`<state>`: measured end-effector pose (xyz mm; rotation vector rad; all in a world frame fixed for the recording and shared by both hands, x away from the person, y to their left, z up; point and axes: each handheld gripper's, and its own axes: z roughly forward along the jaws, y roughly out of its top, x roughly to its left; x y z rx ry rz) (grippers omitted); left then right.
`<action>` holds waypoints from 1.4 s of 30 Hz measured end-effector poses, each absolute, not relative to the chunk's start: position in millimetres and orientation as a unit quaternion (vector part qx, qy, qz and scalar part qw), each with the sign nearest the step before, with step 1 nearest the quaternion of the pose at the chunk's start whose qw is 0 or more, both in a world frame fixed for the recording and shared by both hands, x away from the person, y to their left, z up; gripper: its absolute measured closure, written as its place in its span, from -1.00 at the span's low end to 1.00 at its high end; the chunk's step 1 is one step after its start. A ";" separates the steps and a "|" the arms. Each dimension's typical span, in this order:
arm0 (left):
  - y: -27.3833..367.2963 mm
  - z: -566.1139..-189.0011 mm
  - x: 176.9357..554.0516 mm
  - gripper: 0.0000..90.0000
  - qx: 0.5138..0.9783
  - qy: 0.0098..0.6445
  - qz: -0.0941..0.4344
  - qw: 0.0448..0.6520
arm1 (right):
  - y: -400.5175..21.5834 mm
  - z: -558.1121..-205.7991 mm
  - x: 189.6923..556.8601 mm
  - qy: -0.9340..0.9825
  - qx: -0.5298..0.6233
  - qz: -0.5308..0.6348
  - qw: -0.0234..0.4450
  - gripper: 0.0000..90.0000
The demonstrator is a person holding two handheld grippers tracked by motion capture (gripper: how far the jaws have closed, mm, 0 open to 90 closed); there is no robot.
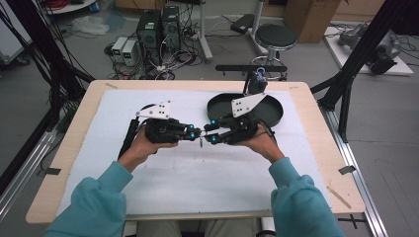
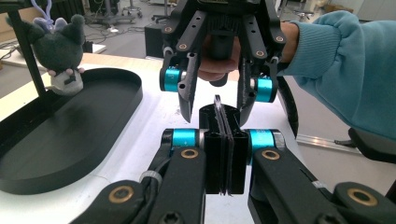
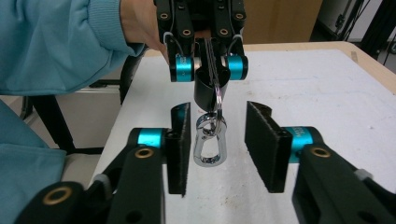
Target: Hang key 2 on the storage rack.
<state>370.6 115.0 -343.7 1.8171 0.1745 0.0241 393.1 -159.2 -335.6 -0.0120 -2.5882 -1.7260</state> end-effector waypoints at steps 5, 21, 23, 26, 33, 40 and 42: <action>113.3 -344.4 369.8 0.97 0.791 0.073 0.012 0.608 | -159.0 -334.9 391.7 -0.835 0.003 -0.550 0.016 0.59; 112.2 -345.7 369.6 0.97 0.792 0.064 0.017 0.606 | -158.7 -333.7 390.5 -0.842 0.005 -0.540 0.021 0.93; 112.0 -345.7 369.5 0.97 0.792 0.063 0.017 0.607 | -158.1 -334.1 391.8 -0.839 0.009 -0.544 0.019 0.93; 112.0 -345.8 369.1 0.97 0.792 0.062 0.020 0.607 | -158.6 -333.8 392.0 -0.840 0.006 -0.543 0.021 0.95; 111.7 -348.7 369.6 0.88 0.791 0.069 0.021 0.608 | -158.1 -332.7 390.9 -0.846 -0.008 -0.532 0.028 0.98; 112.3 -357.4 371.5 -0.61 0.784 0.092 0.046 0.612 | -165.7 -330.2 392.7 -0.847 -0.026 -0.530 0.013 0.98; 115.6 -359.3 371.2 -0.90 0.781 0.104 0.058 0.613 | -168.6 -329.2 393.2 -0.848 -0.030 -0.529 0.010 0.98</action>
